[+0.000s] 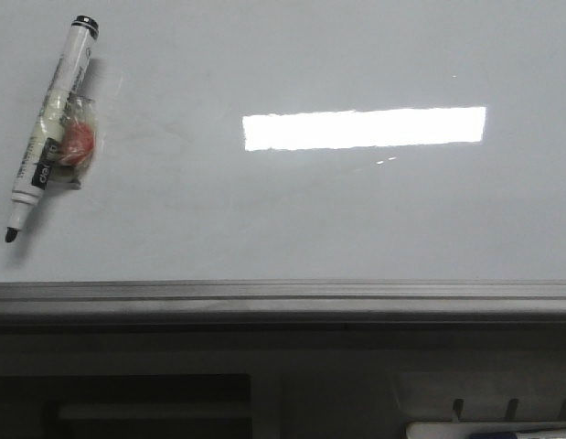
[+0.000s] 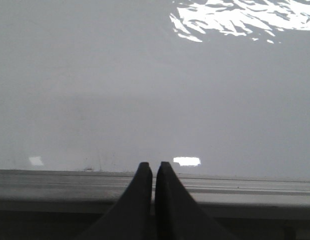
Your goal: Write number 3 on whiteboard
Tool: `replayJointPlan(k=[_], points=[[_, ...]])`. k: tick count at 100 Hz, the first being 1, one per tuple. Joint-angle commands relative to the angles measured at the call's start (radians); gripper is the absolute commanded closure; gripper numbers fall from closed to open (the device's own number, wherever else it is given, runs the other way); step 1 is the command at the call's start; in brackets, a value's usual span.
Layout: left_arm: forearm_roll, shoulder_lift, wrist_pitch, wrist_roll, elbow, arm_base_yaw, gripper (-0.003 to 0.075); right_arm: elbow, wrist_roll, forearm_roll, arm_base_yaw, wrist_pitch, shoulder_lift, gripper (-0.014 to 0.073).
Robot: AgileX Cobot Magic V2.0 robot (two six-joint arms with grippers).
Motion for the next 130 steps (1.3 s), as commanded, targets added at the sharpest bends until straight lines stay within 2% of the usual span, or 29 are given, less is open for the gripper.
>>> replayJointPlan(k=[1, 73, 104, 130], points=[[-0.005, -0.025, -0.050, 0.000, 0.012, -0.001, 0.0741, 0.033, 0.002, -0.005, -0.004, -0.027, -0.016, 0.0636], [-0.005, -0.025, -0.050, 0.000, 0.012, -0.001, 0.0741, 0.033, 0.002, -0.005, -0.004, -0.036, -0.016, 0.0636], [-0.005, -0.025, -0.050, 0.000, 0.012, -0.001, 0.0741, 0.033, 0.002, -0.005, -0.004, -0.310, -0.016, 0.0636], [0.001, -0.025, -0.052, 0.000, 0.012, -0.001, 0.0741, 0.033, 0.002, -0.005, -0.004, -0.373, -0.016, 0.0636]])
